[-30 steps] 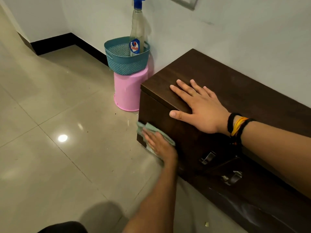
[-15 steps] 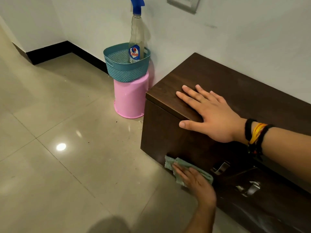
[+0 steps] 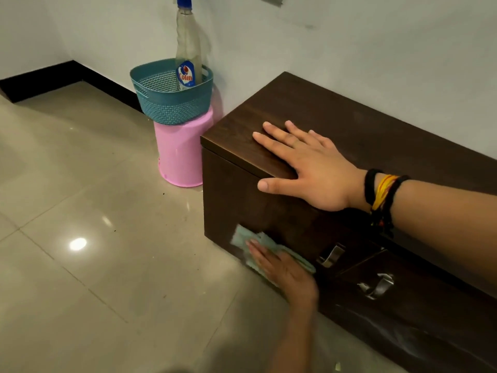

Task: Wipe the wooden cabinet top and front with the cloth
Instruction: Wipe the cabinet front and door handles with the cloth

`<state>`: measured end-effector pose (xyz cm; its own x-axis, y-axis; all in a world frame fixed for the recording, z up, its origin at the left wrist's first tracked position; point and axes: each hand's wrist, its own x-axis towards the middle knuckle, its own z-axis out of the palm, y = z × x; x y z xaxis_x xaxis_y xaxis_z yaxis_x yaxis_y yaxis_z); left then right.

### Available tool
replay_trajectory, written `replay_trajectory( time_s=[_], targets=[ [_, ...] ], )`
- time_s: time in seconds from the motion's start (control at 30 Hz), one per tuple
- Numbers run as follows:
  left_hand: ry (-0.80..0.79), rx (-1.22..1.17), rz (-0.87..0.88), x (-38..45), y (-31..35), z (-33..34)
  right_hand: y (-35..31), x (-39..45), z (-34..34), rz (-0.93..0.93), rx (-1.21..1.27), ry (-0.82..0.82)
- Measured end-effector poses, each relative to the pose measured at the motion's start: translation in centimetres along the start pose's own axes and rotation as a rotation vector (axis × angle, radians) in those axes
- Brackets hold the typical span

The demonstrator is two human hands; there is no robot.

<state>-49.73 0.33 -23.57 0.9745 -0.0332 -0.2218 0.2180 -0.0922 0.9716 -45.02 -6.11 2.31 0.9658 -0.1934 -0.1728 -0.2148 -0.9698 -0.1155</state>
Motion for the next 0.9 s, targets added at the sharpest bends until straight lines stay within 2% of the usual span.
replay_trajectory(
  time_s=[0.03, 0.13, 0.27, 0.33, 0.43, 0.5, 0.57, 0.63, 0.73, 0.77, 0.9],
  targets=[
    [-0.017, -0.056, 0.067, 2.2, 0.8, -0.1, 0.1, 0.0, 0.0, 0.0, -0.001, 0.011],
    [0.141, -0.066, 0.136, 5.9, 2.8, -0.8, 0.2, 0.4, -0.2, 0.0, -0.008, 0.027],
    [-0.015, -0.097, -0.006, -2.9, 0.6, 0.2, 0.2, 0.0, 0.2, 0.001, -0.014, 0.013],
    [-0.068, -0.034, 0.145, -4.7, 0.3, -0.3, 0.1, -0.3, 0.0, -0.009, -0.018, 0.025],
    [0.007, 0.037, 0.503, -0.8, 4.4, -1.4, -0.1, -0.3, -0.1, -0.005, 0.008, 0.047],
    [0.071, 0.032, 0.631, 1.9, 7.6, -1.6, -0.2, -0.3, 0.0, -0.002, 0.015, 0.051],
    [0.069, 0.048, 0.68, 2.3, 7.8, -1.6, -0.2, -0.2, 0.1, -0.001, 0.017, 0.045],
    [0.037, -0.026, 0.483, 0.6, 4.9, -1.1, -0.1, -0.3, 0.2, -0.002, -0.001, 0.045],
    [0.005, -0.175, -0.064, -3.6, 1.2, 0.0, 0.1, -0.3, 0.1, -0.018, -0.013, 0.043],
    [-0.01, -0.17, -0.197, -4.5, 0.6, 0.5, 0.2, -0.2, 0.0, -0.019, -0.009, 0.043],
    [-0.037, -0.227, -0.502, -5.7, 1.5, 1.2, 0.0, -0.2, 0.1, -0.004, 0.023, 0.045]
  ],
)
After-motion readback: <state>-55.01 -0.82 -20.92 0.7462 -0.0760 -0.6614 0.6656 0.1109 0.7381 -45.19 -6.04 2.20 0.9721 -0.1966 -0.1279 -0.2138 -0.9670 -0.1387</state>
